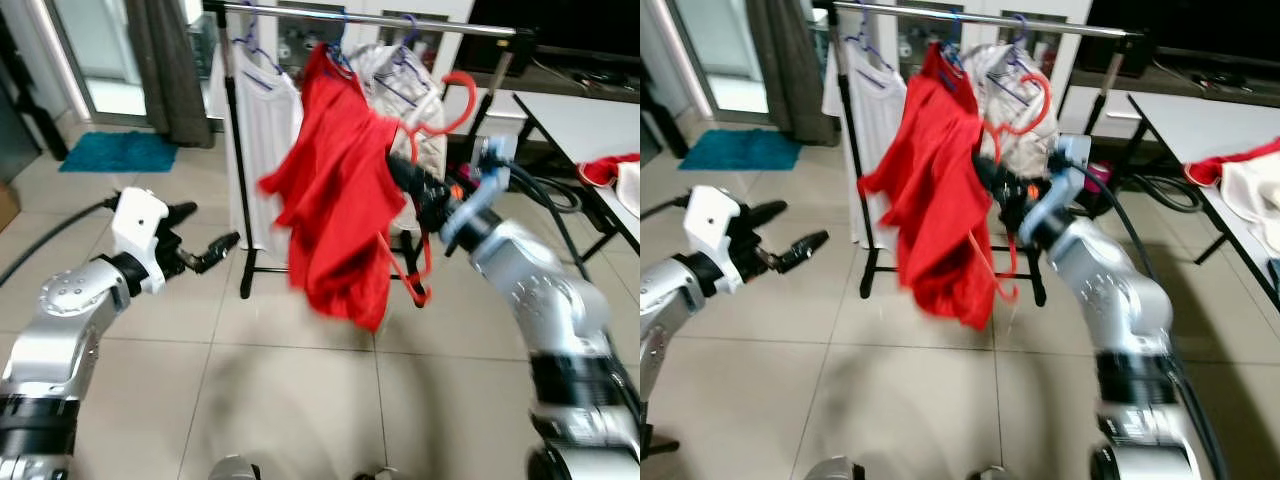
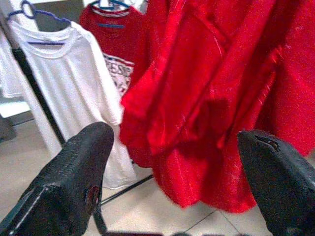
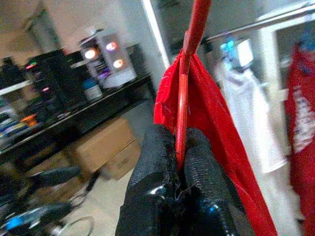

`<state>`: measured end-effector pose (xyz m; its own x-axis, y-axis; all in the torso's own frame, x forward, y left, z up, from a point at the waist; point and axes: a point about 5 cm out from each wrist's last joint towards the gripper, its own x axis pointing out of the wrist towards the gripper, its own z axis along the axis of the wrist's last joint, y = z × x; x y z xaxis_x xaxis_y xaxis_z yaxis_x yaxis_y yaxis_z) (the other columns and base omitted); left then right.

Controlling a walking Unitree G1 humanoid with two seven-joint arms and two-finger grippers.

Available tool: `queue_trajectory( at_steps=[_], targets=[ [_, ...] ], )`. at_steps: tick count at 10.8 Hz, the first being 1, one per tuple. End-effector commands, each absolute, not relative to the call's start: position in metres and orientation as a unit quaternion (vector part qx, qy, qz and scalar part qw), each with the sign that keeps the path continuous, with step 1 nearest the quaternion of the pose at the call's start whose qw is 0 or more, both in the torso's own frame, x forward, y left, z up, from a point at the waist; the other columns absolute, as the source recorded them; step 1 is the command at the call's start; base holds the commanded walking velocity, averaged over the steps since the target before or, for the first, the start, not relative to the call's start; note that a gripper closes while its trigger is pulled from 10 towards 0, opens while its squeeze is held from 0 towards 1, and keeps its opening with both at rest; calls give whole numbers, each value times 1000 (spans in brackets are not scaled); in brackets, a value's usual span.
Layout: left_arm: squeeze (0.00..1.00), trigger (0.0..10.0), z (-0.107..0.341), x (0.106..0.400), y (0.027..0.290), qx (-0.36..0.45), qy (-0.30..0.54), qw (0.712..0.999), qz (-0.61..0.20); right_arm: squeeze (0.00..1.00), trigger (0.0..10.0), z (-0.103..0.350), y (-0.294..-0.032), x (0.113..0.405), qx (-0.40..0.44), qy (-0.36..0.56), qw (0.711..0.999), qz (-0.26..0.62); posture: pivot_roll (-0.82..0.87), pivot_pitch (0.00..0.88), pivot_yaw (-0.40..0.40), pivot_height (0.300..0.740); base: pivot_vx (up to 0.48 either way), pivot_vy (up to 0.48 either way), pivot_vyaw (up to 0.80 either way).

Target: Hang hanger

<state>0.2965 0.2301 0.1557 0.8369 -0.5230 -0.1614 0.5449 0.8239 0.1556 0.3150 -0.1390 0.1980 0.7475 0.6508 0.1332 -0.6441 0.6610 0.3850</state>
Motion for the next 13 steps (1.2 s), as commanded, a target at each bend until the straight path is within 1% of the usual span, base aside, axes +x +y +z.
queue_trajectory(
  at_steps=[1, 3, 4, 6, 7, 8, 9, 10, 11, 12, 13],
  targets=[
    [0, 10000, 157, 301, 218, 97, 39, 944, -313, 0, 10000, 210, -138, 304, 201, -7, 899, 390, -20, 0, -49, 740, 0, 0, 0],
    [0, 10000, 152, 299, 198, 57, 28, 925, -375, 0, 10000, 211, -135, 295, 199, 3, 894, 403, -29, 3, -48, 740, 0, 0, 0],
    [0, 9373, 146, 302, 193, 61, 36, 919, -388, 0, 10000, 214, -131, 288, 197, 8, 887, 417, -37, 9, -47, 740, 0, 0, 0],
    [0, 471, 146, 306, 197, 60, 30, 922, -381, 0, 10000, 216, -130, 280, 192, 13, 884, 427, -54, 11, -42, 740, 0, 0, 0],
    [0, 0, 147, 306, 197, 60, 25, 923, -379, 0, 10000, 217, -131, 279, 190, 14, 884, 426, -63, 9, -40, 740, 0, 0, 0],
    [0, 0, 157, 305, 203, 59, 1, 926, -372, 0, 10000, 217, -133, 275, 186, 15, 886, 425, -80, 3, -32, 740, 0, 0, 0],
    [0, 3529, 163, 301, 207, 61, -10, 924, -376, 0, 10000, 218, -134, 273, 184, 18, 887, 424, -82, 3, -31, 740, 0, 0, 0],
    [0, 10000, 170, 293, 213, 66, -18, 920, -387, 0, 10000, 217, -135, 271, 180, 21, 888, 423, -88, 2, -25, 740, 0, 0, 0],
    [0, 10000, 178, 282, 222, 72, -22, 914, -398, 0, 10000, 216, -137, 270, 178, 25, 888, 423, -83, 7, -25, 740, 0, 0, 0],
    [1000, 10000, 182, 282, 232, 69, -34, 922, -380, 0, 10000, 215, -137, 269, 176, 27, 888, 424, -74, 11, -32, 740, 0, 0, 0],
    [1000, 10000, 186, 283, 243, 64, -43, 931, -357, 0, 10000, 215, -137, 269, 175, 29, 887, 426, -74, 11, -32, 740, 0, 0, 0]
  ],
)
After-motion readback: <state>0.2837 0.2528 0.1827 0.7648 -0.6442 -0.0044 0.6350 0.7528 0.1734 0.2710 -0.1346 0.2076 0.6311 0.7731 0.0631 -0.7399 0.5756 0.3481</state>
